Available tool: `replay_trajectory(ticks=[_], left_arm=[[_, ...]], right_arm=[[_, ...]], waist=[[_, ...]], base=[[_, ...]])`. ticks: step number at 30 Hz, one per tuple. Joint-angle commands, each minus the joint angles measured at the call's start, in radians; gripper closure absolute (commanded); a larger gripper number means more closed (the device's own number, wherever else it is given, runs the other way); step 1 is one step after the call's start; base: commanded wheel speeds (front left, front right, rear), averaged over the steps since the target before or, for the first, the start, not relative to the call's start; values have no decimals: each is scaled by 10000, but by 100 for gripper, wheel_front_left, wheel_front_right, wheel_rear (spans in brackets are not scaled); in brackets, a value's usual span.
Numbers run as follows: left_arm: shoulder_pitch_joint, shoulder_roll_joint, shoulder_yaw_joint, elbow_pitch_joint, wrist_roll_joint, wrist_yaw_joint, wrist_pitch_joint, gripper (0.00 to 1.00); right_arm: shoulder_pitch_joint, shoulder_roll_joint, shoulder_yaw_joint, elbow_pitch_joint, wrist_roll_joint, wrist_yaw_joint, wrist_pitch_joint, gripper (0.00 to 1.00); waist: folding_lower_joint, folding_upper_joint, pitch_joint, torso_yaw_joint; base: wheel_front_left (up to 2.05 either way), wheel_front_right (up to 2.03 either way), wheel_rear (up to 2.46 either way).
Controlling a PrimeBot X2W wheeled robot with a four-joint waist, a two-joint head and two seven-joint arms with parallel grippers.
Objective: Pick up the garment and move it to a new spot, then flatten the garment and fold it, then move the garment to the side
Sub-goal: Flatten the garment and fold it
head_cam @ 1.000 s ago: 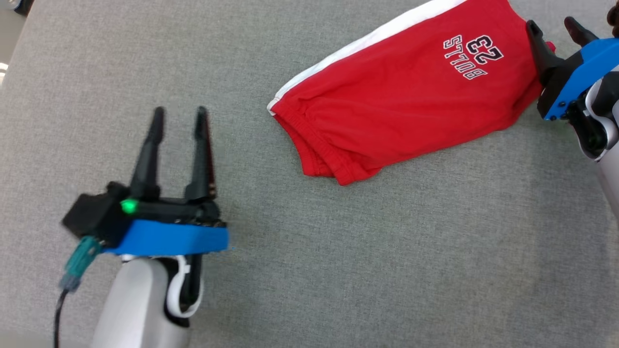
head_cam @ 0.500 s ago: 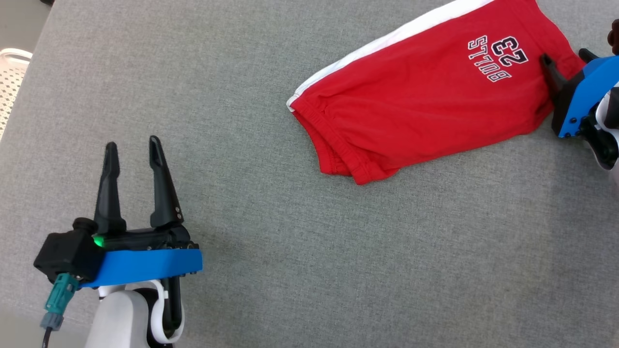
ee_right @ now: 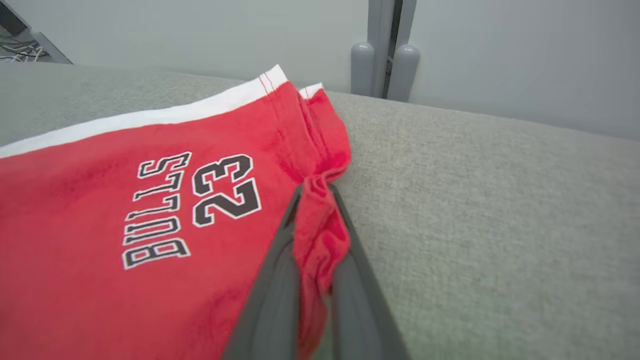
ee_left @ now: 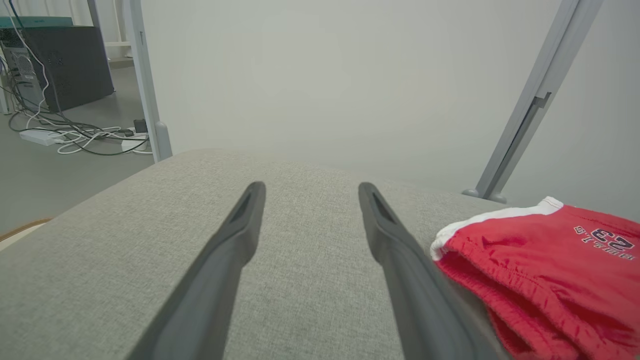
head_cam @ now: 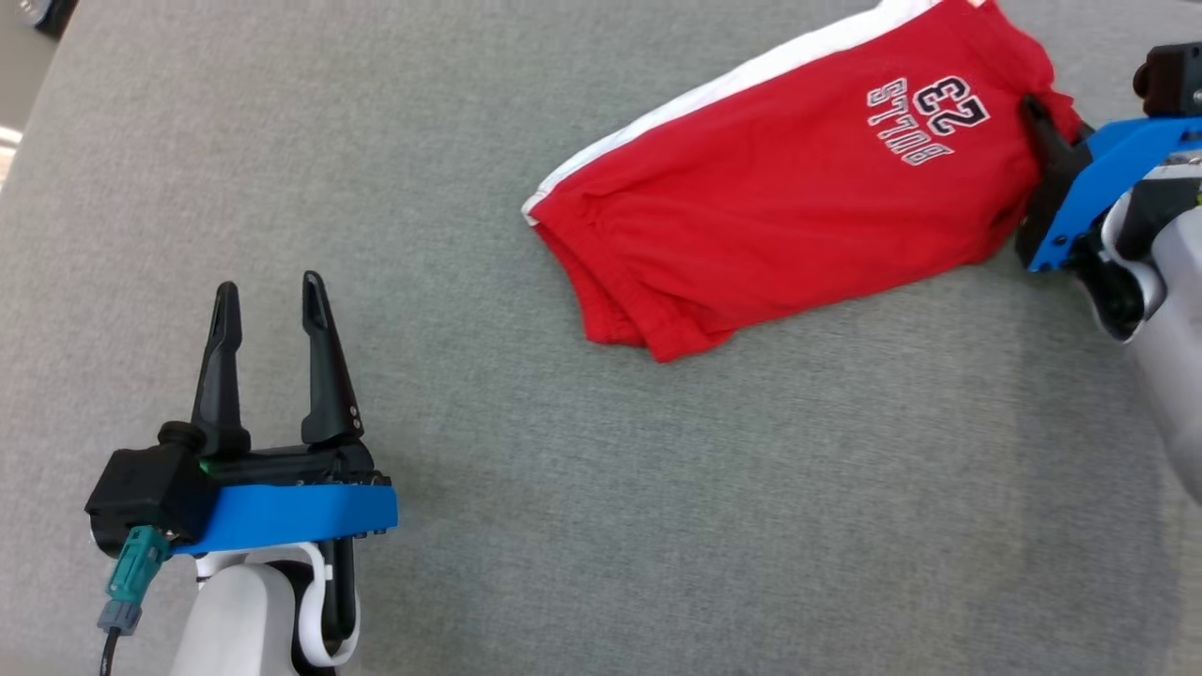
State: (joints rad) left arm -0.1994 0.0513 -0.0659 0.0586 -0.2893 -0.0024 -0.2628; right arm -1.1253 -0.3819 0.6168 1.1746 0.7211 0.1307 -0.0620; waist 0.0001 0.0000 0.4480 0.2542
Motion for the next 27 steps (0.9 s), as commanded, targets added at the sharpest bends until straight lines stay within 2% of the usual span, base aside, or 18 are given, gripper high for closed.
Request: replay_trajectory(ticks=[1,7,14,20,25,27], left_arm=[[-26,-15,91,28,55,-58,-23,0],[286,-9,452,226,466,-188,-23,0],[782,-15,915,265,728,-299,-21,0],[1087,-8,1086,170,825,-257,-23,0],[1169,-11,1057,158,854,-300,-23,0],[1136,-11,1079,173,870,-318,-23,0]], right_arm=[[240,58,-14,-133,108,2,-170,100],[1497,176,45,-1215,1112,2,-911,100],[3355,-168,47,-2599,2221,2,-1554,100],[4803,-579,-386,-3450,2861,2,-1879,100],[5471,-918,-971,-3555,2902,2,-1996,100],[5647,-848,-1187,-3522,3017,3,-2000,100]], waist=[[-1,0,-248,-271],[-1,0,-883,-1078],[-1,0,-1488,-1870],[-1,0,-1739,-2248],[-1,0,-1789,-2375],[-1,0,-1792,-2397]], base=[[0,0,0],[0,0,0],[0,0,0],[0,0,0],[0,0,0],[0,0,0]])
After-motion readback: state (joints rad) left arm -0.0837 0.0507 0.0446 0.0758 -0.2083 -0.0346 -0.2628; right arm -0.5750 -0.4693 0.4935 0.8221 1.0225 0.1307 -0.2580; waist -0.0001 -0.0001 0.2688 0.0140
